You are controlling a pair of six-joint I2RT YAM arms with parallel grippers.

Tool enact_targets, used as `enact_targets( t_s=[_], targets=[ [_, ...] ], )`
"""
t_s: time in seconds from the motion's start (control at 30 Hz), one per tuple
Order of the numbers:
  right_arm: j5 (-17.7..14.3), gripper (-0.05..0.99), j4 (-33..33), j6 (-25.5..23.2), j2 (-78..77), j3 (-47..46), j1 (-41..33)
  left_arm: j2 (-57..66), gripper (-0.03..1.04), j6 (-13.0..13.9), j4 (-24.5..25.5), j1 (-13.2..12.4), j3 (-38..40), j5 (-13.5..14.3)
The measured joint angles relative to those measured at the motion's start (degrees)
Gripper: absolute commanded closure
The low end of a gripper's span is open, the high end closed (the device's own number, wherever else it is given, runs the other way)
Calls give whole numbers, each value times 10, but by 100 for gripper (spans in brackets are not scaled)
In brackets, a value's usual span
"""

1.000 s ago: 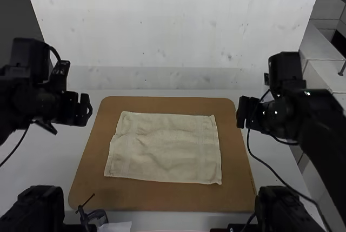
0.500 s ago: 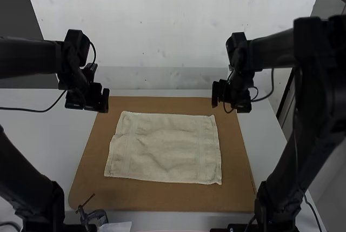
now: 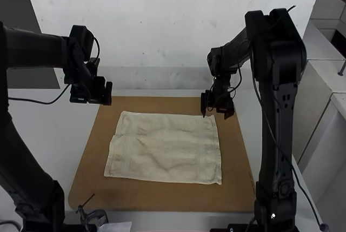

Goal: Fold the towel.

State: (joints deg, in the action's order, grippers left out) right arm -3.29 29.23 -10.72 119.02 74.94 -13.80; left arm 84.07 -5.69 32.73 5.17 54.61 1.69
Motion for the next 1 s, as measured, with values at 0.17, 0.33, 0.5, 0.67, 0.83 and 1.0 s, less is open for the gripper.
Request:
enact_targets(
  t_s=[0.17,0.33,0.5,0.67,0.83,1.0],
  targets=[
    [0,3,-5,3,30,12,0,0,3,0,-3,0,0,0],
    [4,29,-11,6,38,14,1,9,3,-2,-9,0,0,-2],
    [15,92,-13,10,54,37,0,28,3,-4,-11,0,0,-9],
    [10,92,-14,10,55,40,-7,60,3,-11,-31,0,0,-13],
    [9,92,-14,11,55,40,-7,131,4,-19,-35,8,20,-13],
    [9,92,-14,13,55,40,-7,195,4,-34,-41,39,59,-12]
  ],
)
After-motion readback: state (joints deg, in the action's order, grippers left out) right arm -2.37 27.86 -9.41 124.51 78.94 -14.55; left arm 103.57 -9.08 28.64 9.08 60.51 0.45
